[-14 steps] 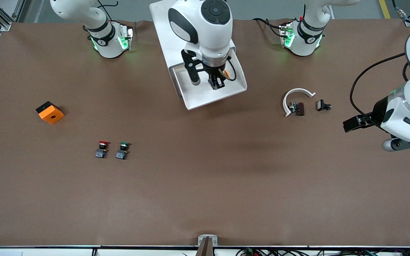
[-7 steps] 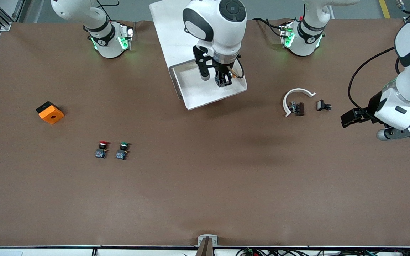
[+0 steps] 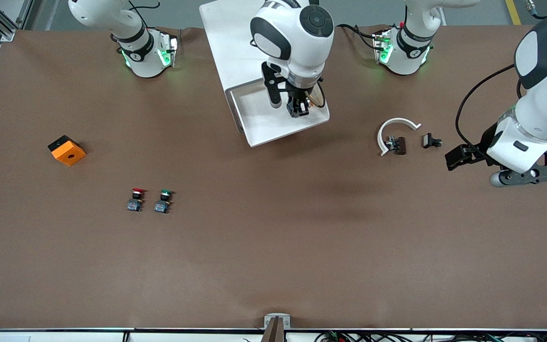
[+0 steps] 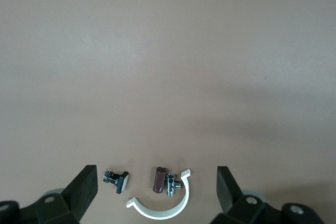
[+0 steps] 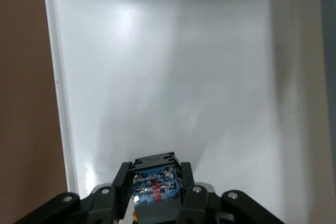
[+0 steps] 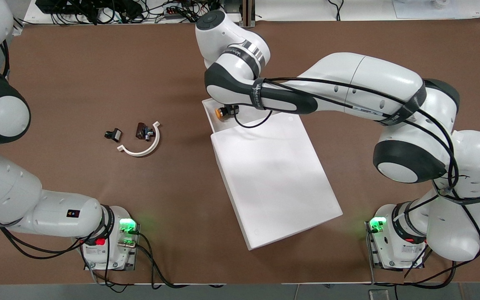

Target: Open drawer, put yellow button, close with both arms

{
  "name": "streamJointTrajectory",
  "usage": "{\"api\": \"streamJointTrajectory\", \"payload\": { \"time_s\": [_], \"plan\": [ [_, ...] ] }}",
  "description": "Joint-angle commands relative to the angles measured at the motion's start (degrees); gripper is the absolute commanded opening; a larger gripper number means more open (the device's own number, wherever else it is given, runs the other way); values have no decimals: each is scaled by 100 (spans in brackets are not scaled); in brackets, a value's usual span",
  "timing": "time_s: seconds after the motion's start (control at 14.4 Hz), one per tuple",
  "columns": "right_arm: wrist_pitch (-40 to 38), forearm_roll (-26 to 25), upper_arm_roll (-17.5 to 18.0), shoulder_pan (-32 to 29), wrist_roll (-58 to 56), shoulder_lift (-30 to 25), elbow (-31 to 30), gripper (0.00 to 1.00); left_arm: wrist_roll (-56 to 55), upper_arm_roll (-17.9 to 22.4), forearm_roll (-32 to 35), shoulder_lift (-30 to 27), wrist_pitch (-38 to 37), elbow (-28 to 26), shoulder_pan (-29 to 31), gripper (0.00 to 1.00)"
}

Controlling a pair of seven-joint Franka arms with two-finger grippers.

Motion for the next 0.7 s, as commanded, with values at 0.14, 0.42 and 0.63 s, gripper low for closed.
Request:
{"api": "streamJointTrajectory", "payload": {
  "time_s": [0.14,0.42,0.63],
  "plan": [
    [-106,-110,-70,59,148,94,194,0,48,-42,83,172,-60,176,-1,100],
    [-325,-110,-78,-20,-167,33,238,100,3,-69,83,260,-139,185,-151,100],
    [-824,-49,-70,-282,-1158,-11,552,100,-14,-69,30,339,-130,185,-160,100]
  ]
}}
